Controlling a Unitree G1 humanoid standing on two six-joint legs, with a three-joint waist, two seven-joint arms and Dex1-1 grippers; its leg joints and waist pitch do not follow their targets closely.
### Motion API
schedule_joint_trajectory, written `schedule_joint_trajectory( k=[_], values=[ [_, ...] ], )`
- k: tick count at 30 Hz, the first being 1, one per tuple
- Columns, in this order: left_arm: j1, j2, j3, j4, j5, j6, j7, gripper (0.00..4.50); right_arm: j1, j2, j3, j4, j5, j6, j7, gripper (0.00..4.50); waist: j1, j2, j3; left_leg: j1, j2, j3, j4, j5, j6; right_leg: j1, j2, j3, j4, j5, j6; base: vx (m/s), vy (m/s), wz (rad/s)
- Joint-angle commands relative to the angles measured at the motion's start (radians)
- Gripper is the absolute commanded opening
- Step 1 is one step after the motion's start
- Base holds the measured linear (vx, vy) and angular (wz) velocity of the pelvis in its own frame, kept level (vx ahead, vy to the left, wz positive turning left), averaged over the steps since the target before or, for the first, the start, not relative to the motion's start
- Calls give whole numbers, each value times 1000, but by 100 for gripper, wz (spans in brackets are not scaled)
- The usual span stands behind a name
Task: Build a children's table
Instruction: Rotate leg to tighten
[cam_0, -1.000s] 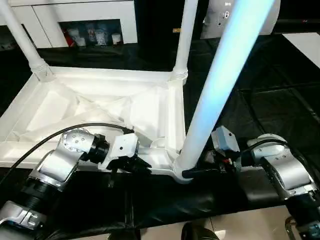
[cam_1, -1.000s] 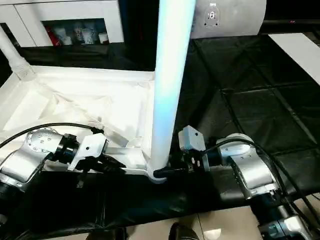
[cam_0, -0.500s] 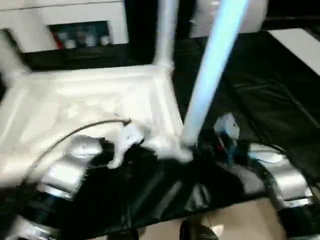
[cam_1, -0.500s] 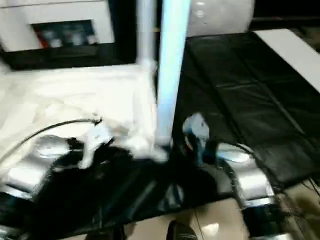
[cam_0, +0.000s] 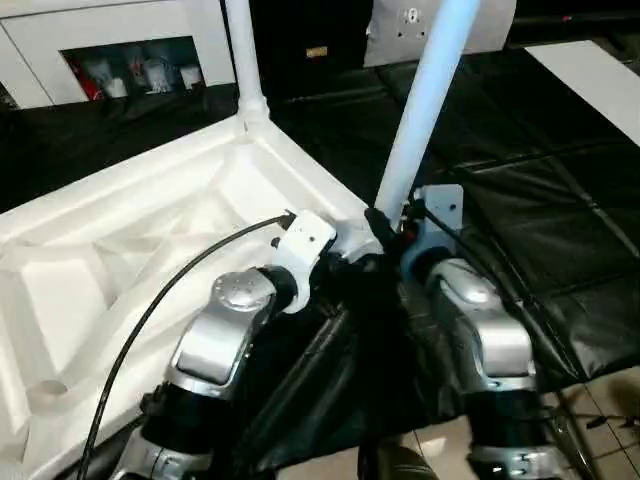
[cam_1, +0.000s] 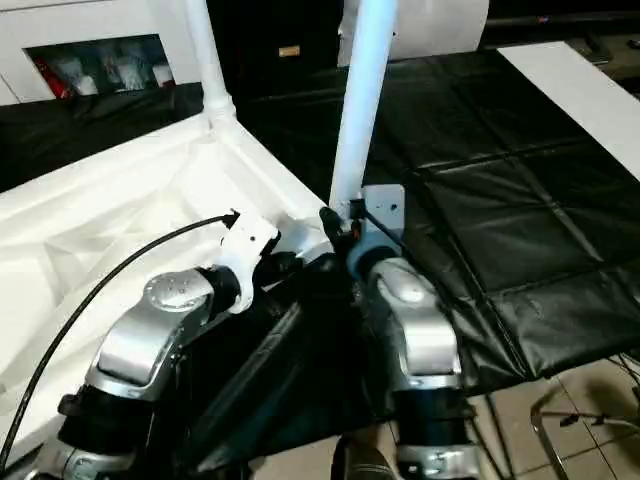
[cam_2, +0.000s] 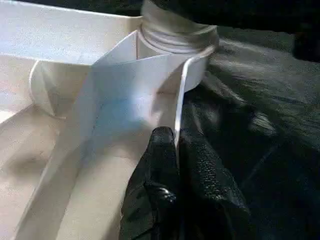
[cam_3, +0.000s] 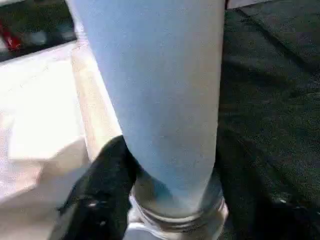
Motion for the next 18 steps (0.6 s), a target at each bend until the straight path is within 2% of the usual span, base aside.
schedule_joint_trajectory(
  k=[1,3,4,5,7,9,10,11,12,14,15,18],
  values=[
    [-41,-3,-31,-62,-14,-39,11,0,54,45,100,29,73,67,77,294,4,-10,-73,7,43,-27,-54,-84,96,62,-71,45,-57,-74,-194,0,0,0],
    [-33,16,-33,-66,-15,-48,-14,0,60,25,101,19,67,58,97,315,-3,-8,-73,6,43,-27,-53,-95,92,64,-69,44,-57,-69,-203,0,0,0],
    [-18,45,-28,-71,-18,-72,-50,0,71,-31,118,7,39,48,127,320,-6,-8,-73,7,44,-27,-53,-96,90,62,-70,45,-57,-62,-208,0,0,0],
    [-11,58,-22,-74,-24,-84,-66,0,77,-64,130,3,20,41,143,327,-5,-11,-77,6,43,-27,-49,-71,90,67,-67,44,-51,-20,-213,0,0,0],
    [7,99,-10,-84,-40,-105,-108,0,102,-134,135,-19,10,8,199,338,-3,-9,-75,10,45,-24,-47,-73,97,65,-68,45,-50,-5,-225,0,0,0],
    [22,135,-7,-88,-50,-125,-145,0,120,-173,123,-40,29,-19,251,364,-1,-11,-75,8,47,-23,-47,-74,105,66,-71,47,-49,-7,-231,0,0,0],
    [43,181,-4,-90,-64,-157,-200,0,137,-227,105,-63,53,-48,325,371,2,-9,-77,9,47,-24,-46,-71,110,67,-70,46,-46,0,-235,0,0,0],
    [43,181,-4,-90,-64,-157,-200,0,137,-227,105,-63,53,-48,325,381,1,-10,-76,7,47,-24,-46,-71,114,68,-70,46,-46,4,-236,0,0,0],
    [60,224,-5,-89,-80,-186,-252,0,149,-279,91,-85,77,-68,402,393,3,-9,-76,10,50,-24,-46,-68,119,66,-69,46,-45,12,-242,0,0,0],
    [68,249,-7,-88,-91,-199,-282,0,156,-311,85,-100,91,-79,451,407,7,-9,-75,13,50,-23,-46,-78,120,65,-69,46,-46,0,-246,0,0,0],
    [78,300,-15,-74,-102,-240,-341,0,168,-405,94,-126,133,-91,576,414,15,-9,-74,15,49,-22,-44,-89,125,63,-67,46,-49,-23,-247,0,0,0],
    [83,386,-29,-38,-112,-309,-454,0,179,-524,106,-154,187,-94,744,445,23,-7,-71,19,52,-22,-46,-118,126,61,-67,46,-53,-68,-238,0,0,0]
  ],
)
